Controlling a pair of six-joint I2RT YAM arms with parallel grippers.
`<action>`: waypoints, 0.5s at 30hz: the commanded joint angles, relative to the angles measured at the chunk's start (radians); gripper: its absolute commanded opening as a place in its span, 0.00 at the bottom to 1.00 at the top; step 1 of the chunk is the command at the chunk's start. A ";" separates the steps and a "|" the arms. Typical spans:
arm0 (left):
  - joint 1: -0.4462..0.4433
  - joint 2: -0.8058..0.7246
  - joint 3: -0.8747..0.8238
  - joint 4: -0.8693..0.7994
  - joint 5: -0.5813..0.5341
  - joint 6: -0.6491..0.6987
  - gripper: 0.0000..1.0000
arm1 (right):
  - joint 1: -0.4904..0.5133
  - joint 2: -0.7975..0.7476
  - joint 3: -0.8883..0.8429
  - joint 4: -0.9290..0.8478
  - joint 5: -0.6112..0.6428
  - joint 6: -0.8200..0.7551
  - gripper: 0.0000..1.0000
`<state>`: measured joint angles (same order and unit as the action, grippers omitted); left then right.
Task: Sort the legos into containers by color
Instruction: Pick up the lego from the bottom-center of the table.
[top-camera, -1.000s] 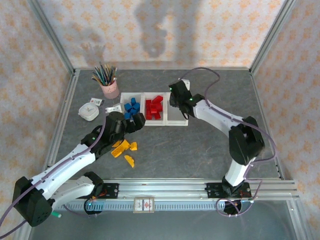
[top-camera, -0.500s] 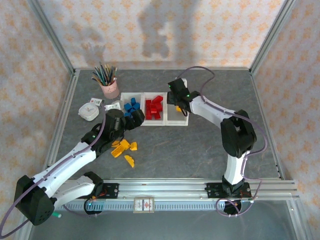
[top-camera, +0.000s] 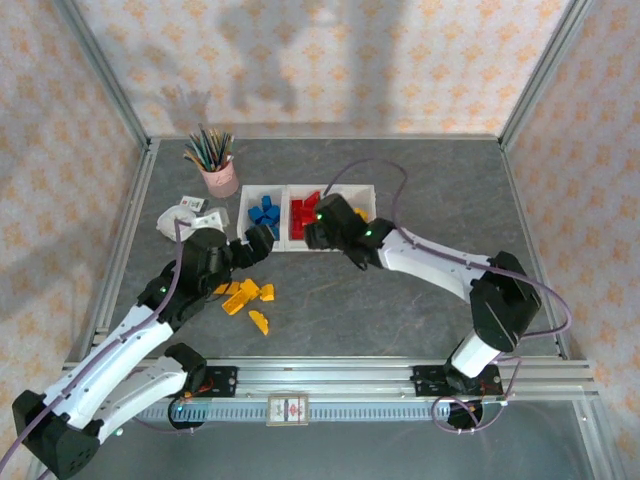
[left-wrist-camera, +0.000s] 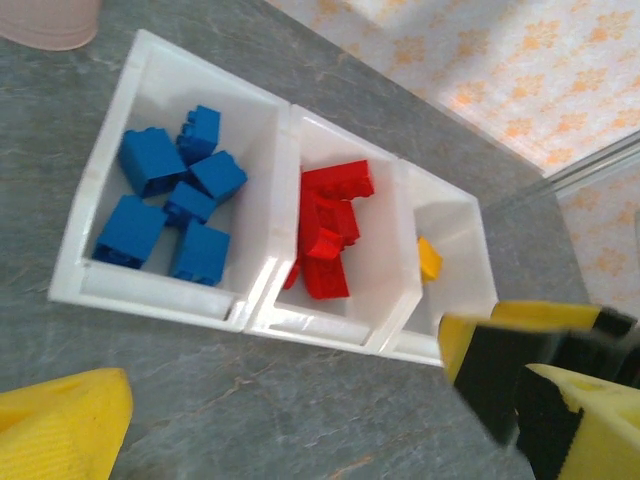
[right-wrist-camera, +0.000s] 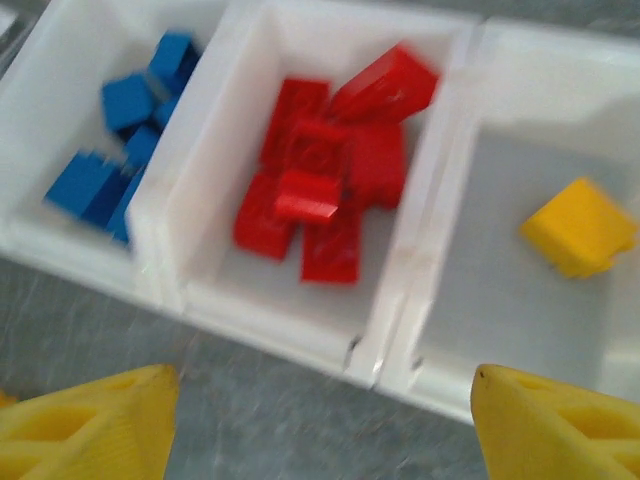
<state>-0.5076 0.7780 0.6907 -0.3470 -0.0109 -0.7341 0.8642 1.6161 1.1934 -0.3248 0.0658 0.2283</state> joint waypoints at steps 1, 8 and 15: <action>0.011 -0.050 -0.025 -0.132 -0.062 -0.021 0.99 | 0.071 -0.016 -0.040 0.001 -0.032 -0.031 0.77; 0.012 -0.158 -0.049 -0.234 -0.112 -0.074 0.99 | 0.184 0.076 -0.049 0.063 -0.127 -0.074 0.78; 0.013 -0.208 -0.042 -0.304 -0.148 -0.107 0.99 | 0.225 0.199 0.020 0.104 -0.178 -0.040 0.78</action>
<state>-0.5037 0.5873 0.6498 -0.5808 -0.1135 -0.8127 1.0752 1.7813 1.1599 -0.2626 -0.0818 0.1749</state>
